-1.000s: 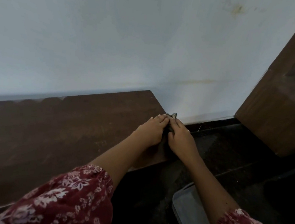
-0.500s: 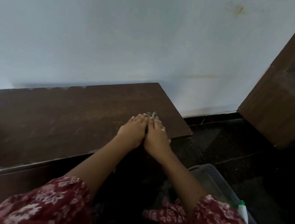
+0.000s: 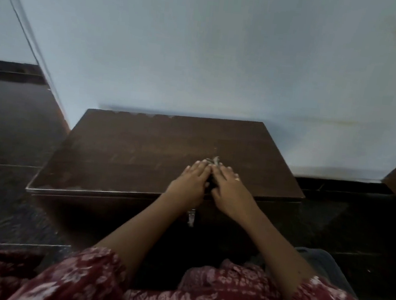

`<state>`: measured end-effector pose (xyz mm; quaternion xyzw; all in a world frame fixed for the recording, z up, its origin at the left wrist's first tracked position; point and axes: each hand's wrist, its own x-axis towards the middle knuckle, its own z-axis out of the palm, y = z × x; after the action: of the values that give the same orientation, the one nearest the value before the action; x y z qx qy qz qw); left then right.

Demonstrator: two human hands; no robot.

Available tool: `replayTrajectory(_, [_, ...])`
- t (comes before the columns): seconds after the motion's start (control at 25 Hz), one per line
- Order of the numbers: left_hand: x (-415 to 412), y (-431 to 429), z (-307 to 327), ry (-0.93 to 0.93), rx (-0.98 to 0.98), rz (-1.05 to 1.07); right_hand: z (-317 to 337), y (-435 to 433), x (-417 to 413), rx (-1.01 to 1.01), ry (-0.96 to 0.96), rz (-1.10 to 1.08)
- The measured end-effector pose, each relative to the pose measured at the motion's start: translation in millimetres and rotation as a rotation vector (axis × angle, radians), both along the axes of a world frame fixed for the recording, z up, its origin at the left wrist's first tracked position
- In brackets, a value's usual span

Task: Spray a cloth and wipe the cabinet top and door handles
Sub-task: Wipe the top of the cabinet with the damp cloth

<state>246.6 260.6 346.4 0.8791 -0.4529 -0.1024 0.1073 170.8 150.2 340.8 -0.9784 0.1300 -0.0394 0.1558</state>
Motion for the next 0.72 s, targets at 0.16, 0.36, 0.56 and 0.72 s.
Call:
replayTrajectory(0.16, [7.4,4.9,-1.5,-0.046,-0.012,-0.034,0.9,19.5,10.3,0.118,0.017,-0.131])
replayTrajectory(0.36, [29.7,55.0,-4.1,-0.090,-0.027,0.030,-0.6,79.5,38.4,0.118,0.028,-0.125])
replayTrajectory(0.56, [61.6,138.1,-8.9,-0.102,-0.001,0.184,1.1,156.9,84.3,0.084,0.039,0.018])
replayTrajectory(0.72, [67.2,189.8,-10.9,-0.082,0.029,0.297,2.3,190.6,96.6,0.095,0.047,0.192])
